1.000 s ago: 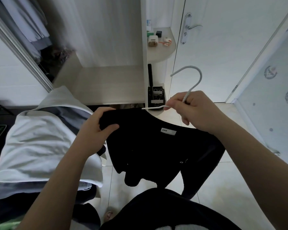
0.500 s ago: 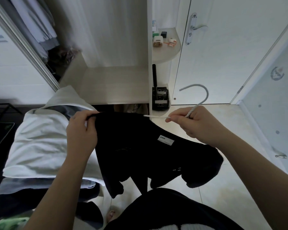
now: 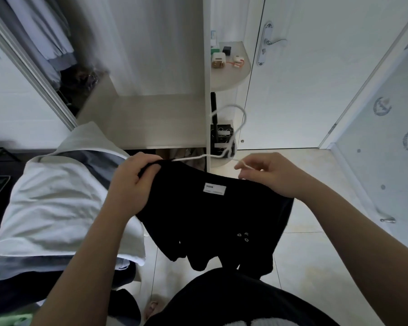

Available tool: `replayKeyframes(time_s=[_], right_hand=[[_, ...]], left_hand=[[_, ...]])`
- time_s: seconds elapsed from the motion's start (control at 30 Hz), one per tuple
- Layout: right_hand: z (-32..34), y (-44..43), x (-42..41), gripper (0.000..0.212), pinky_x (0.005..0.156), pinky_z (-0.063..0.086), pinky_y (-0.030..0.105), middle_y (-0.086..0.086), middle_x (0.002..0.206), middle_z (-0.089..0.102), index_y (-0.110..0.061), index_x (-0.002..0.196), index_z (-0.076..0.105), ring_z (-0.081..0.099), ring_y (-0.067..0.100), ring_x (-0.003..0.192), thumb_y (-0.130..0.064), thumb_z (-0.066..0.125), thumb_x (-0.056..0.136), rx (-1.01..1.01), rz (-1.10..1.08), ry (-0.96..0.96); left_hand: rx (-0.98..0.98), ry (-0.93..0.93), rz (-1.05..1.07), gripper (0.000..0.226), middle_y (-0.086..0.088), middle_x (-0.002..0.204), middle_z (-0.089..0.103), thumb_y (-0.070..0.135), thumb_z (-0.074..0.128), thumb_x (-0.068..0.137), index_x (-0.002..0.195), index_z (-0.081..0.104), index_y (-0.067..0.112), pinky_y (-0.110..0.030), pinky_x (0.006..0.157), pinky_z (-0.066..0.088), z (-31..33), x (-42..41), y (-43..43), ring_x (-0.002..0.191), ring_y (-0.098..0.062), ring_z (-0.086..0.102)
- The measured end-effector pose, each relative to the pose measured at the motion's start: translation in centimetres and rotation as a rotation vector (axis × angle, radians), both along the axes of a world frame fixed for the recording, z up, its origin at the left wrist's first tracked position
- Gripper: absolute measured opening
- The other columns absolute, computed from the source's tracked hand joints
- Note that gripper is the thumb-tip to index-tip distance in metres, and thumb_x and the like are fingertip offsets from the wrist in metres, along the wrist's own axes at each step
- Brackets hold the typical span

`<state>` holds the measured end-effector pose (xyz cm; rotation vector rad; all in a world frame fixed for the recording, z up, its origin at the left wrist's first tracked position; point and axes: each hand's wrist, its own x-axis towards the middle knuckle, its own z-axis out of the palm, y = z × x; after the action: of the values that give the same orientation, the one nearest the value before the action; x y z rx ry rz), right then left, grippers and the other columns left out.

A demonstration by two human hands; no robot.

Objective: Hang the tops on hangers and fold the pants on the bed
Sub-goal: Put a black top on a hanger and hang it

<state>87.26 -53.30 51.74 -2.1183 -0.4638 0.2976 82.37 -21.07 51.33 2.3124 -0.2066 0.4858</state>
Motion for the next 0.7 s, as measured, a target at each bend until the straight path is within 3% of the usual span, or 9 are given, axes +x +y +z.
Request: replayKeyframes(time_s=[0.1,0.2,0.33,0.4,0.47,0.57,0.7], right_hand=[[-2.3,-3.5,0.7,0.015,0.076,0.047,0.029,0.007,0.09,0.071,-0.018,0.097,0.073,0.066,0.021,0.085,-0.031,0.065,0.096,-0.125,-0.05,0.169],[-4.1,-5.5,0.8,0.032,0.075,0.043,0.033,0.023,0.098,0.068,-0.006,0.099,0.07,0.061,0.027,0.078,-0.035,0.057,0.101,-0.169,-0.113,0.217],[-4.6,-4.7,0.3,0.031,0.06,0.044,0.017,0.001,0.073,0.07,-0.026,0.084,0.068,0.062,0.011,0.065,-0.038,0.048,0.103,-0.142,-0.215,0.061],[-4.6,-4.3,0.6,0.034,0.055,0.04,0.019,-0.004,0.063,0.063,-0.023,0.077,0.062,0.057,0.012,0.057,-0.041,0.049,0.102,-0.112,-0.283,-0.031],[-4.1,-4.1,0.8,0.035,0.048,0.034,0.017,-0.01,0.051,0.049,-0.023,0.068,0.056,0.044,0.007,0.048,-0.046,0.056,0.095,-0.067,-0.349,-0.078],[-3.0,-4.0,1.2,0.032,0.047,0.034,0.012,-0.013,0.049,0.05,-0.025,0.064,0.061,0.044,0.002,0.047,-0.048,0.063,0.087,0.028,-0.435,-0.125],[-1.4,-3.1,1.1,0.034,0.045,0.032,0.011,-0.014,0.049,0.047,-0.018,0.062,0.06,0.042,0.001,0.047,-0.039,0.069,0.087,0.186,-0.518,-0.191]], left_hand=[[-0.062,0.028,0.088,0.02,0.01,0.096,0.069,0.0,0.06,0.096,0.103,0.071,0.015,-0.007,0.086,0.04,0.0,0.3,1.8,0.093,-0.003,0.061],[-0.081,0.06,0.156,0.018,0.005,0.098,0.07,0.004,0.058,0.098,0.105,0.071,0.014,-0.009,0.086,0.041,-0.4,0.6,3.3,0.097,-0.011,0.062],[-0.046,0.052,0.226,0.019,0.003,0.103,0.071,0.007,0.057,0.099,0.11,0.071,0.011,-0.025,0.092,0.045,-1.2,1.0,3.7,0.102,-0.019,0.063],[-0.014,0.026,0.245,0.019,0.0,0.105,0.07,0.006,0.058,0.099,0.113,0.071,0.009,-0.035,0.094,0.046,-1.4,1.0,3.9,0.104,-0.025,0.063],[0.034,0.006,0.261,0.02,-0.007,0.107,0.071,0.005,0.058,0.098,0.113,0.071,0.007,-0.034,0.093,0.043,-1.5,0.9,4.2,0.103,-0.026,0.061],[0.112,-0.017,0.273,0.021,-0.012,0.105,0.071,0.003,0.059,0.097,0.113,0.071,0.005,-0.027,0.09,0.039,-1.8,0.8,4.8,0.1,-0.027,0.059],[0.153,-0.015,0.226,0.021,-0.011,0.103,0.071,0.002,0.059,0.096,0.112,0.072,0.004,-0.044,0.092,0.048,-2.1,0.9,4.8,0.098,-0.033,0.062]])
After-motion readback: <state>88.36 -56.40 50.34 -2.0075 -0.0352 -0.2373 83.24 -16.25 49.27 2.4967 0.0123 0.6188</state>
